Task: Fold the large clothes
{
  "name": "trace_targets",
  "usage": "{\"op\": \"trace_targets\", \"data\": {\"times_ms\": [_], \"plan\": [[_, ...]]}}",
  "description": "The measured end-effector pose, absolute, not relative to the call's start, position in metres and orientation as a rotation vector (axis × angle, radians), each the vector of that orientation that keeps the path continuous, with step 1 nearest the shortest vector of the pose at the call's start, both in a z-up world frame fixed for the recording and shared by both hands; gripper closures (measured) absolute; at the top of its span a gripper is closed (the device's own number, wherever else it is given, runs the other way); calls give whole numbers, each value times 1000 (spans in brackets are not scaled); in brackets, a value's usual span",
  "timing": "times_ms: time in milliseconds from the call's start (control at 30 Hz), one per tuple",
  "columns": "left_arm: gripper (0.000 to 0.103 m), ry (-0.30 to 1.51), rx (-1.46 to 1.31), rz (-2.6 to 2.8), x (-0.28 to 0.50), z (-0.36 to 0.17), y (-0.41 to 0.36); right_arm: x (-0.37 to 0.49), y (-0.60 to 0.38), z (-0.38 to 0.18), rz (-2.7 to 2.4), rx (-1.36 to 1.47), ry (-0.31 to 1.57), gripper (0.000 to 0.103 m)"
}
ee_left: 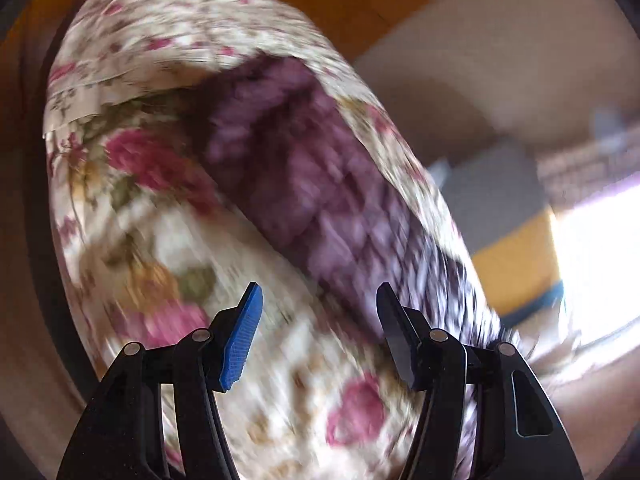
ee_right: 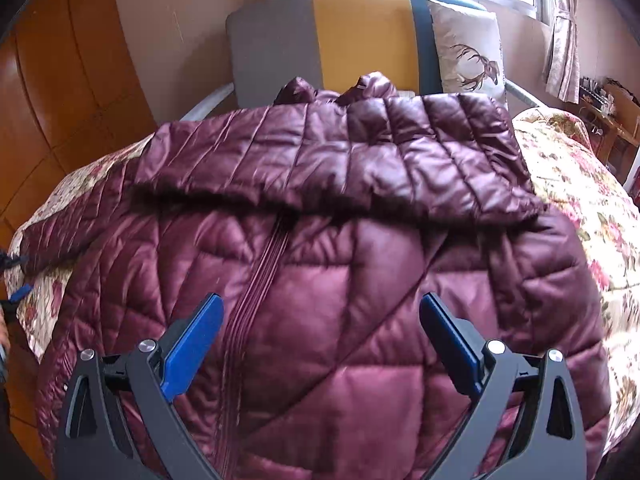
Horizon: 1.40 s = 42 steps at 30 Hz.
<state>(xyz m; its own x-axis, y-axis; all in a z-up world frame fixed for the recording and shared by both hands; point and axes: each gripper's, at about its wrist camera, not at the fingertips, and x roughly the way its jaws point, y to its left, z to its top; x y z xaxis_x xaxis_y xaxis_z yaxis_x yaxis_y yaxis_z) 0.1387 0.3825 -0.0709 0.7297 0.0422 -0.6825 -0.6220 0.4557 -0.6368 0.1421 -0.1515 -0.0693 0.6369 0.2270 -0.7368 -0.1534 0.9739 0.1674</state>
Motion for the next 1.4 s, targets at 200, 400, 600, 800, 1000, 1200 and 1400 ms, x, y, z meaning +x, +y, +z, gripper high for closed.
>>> {"op": "trace_targets", "data": {"times_ms": [200, 400, 600, 800, 1000, 1200, 1400], "plan": [[45, 631, -1202, 493, 149, -95, 432, 129, -137, -84, 207, 43, 877, 4], [94, 592, -1067, 460, 160, -68, 428, 128, -137, -92, 201, 40, 890, 4], [94, 498, -798, 210, 171, 18, 348, 128, -141, -96, 214, 70, 885, 4], [94, 487, -548, -79, 189, 70, 209, 127, -147, -97, 238, 107, 873, 4], [94, 629, -282, -275, 198, 45, 65, 123, -162, -93, 266, 202, 864, 5], [91, 761, -122, -256, 213, -13, -3, 115, -187, -84, 252, 299, 850, 5], [41, 794, -96, -226, 209, -38, -1, 109, -208, -86, 219, 342, 851, 5]]}}
